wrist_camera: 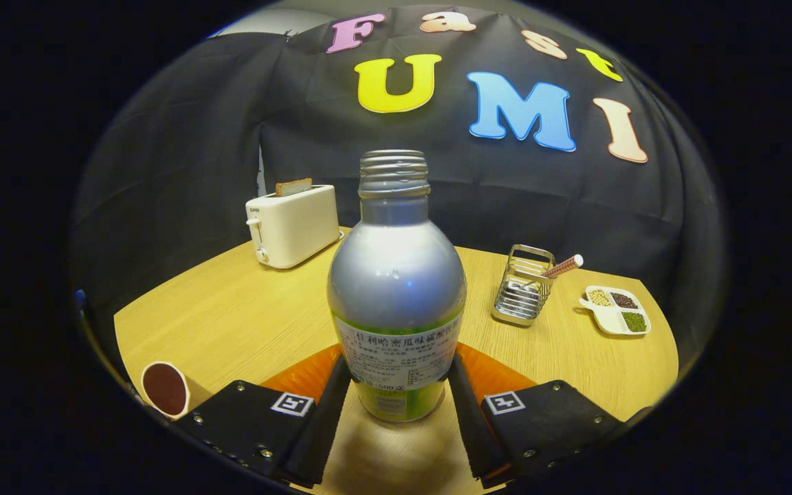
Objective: Take the bottle from table, then pour the juice into the cup, finally place the bottle on the coaster
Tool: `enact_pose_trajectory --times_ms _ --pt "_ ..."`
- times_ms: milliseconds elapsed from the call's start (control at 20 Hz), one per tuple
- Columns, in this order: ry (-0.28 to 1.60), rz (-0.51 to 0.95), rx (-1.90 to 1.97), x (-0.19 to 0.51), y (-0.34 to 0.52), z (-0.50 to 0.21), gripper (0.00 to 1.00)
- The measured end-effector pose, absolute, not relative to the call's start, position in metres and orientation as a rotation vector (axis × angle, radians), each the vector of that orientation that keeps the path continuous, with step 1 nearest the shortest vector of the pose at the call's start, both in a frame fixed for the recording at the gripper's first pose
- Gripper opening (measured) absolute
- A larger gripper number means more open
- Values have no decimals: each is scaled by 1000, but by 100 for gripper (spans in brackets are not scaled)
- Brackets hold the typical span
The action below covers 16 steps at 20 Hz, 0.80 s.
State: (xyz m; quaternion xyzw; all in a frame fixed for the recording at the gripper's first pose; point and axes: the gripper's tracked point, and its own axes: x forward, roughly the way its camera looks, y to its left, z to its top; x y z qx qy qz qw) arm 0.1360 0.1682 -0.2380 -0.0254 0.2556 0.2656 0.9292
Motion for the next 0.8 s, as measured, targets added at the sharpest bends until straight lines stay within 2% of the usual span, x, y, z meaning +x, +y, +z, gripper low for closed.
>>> enact_pose_trajectory --times_ms 800 --pt "511 496 -68 155 179 -275 78"
